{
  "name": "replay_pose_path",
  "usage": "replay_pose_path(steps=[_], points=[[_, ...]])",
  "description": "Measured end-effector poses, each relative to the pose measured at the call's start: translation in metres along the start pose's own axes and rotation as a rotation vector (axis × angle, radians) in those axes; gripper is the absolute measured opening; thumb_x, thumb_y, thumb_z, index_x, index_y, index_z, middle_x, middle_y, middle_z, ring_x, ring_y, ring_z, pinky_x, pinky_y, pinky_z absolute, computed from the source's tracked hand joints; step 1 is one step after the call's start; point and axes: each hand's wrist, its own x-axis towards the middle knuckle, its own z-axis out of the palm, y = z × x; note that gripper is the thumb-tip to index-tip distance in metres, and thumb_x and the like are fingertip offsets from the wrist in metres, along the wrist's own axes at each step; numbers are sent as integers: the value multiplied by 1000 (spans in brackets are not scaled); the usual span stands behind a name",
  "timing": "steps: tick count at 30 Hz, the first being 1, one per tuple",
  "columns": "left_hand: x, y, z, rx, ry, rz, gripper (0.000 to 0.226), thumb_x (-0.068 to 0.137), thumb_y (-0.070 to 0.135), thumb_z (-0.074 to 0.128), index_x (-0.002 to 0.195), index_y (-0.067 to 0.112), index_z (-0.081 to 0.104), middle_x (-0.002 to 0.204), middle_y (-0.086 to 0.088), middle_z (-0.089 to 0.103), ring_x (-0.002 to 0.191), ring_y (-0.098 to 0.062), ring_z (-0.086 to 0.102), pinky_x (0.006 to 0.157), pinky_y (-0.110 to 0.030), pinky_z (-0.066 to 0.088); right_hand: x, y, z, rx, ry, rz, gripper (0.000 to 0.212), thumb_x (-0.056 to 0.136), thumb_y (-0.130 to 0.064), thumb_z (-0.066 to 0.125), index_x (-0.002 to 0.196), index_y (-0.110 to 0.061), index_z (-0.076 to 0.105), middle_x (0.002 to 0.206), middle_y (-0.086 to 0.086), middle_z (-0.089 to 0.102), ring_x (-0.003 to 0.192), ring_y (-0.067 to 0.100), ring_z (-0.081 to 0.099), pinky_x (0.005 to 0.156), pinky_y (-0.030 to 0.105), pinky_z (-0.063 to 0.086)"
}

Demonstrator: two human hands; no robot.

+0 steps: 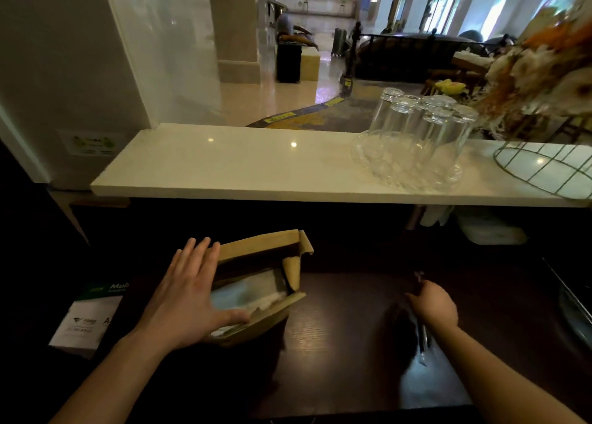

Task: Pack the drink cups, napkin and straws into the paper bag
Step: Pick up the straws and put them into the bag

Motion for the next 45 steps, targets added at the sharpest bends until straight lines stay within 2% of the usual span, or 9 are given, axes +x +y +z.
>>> replay_pose_path(steps=[4,9,12,16,19,28,34,39,45], points=[[1,2,-2,-2,-19,0,144,37,107,13,148,24,-25,159,3,-29,141,-12,-35,117,-36,-16,0,19,8,-98,-54,103,35,92,-32,57,119,-10,54,116,15,47,92,35,58,72,43,49],[-1,3,-3,1,-13,5,146,36,107,14,148,23,-24,159,3,-28,141,-13,-35,116,-35,-17,0,23,20,-212,-140,129,33,98,-22,46,127,-7,50,126,15,43,102,34,54,87,45,52],[-3,3,-4,1,-9,4,144,39,107,16,150,23,-23,160,2,-27,141,-13,-34,117,-36,-15,-1,24,24,-229,-133,107,31,97,-14,45,126,-5,51,129,17,43,103,34,54,89,44,52],[-4,3,-5,-2,-20,9,144,40,107,16,150,23,-23,160,2,-27,141,-13,-34,118,-37,-14,0,27,28,-224,-119,61,18,96,-10,47,112,-7,55,106,14,58,89,25,60,83,39,56],[-4,4,-6,-1,-22,13,143,40,107,17,149,23,-24,160,2,-27,141,-14,-34,118,-37,-14,1,26,31,-217,-109,55,6,94,-12,50,99,-12,53,91,7,58,79,21,59,76,37,57],[-4,4,-5,4,-17,17,143,40,107,17,149,23,-24,160,1,-26,142,-15,-33,118,-37,-15,5,16,28,-158,-78,23,8,92,-15,53,85,-16,50,83,5,57,73,21,59,72,39,58],[-2,4,-4,0,-19,8,144,38,107,15,149,23,-23,160,2,-26,142,-14,-33,117,-37,-16,1,-18,9,-51,-19,-105,9,86,-21,62,92,-16,57,80,3,63,71,21,63,67,42,59],[-3,3,-2,-8,-9,1,143,40,106,19,149,24,-23,160,3,-26,142,-14,-33,118,-37,-14,-12,-47,-2,11,35,-200,22,84,-15,64,106,-16,66,89,6,70,70,25,67,64,39,59],[-5,2,-3,-30,-10,5,141,42,104,23,148,25,-25,160,3,-26,142,-14,-33,119,-38,-13,-33,-77,-15,149,134,-278,39,82,-16,67,121,-18,66,109,6,73,97,26,69,79,35,55]])
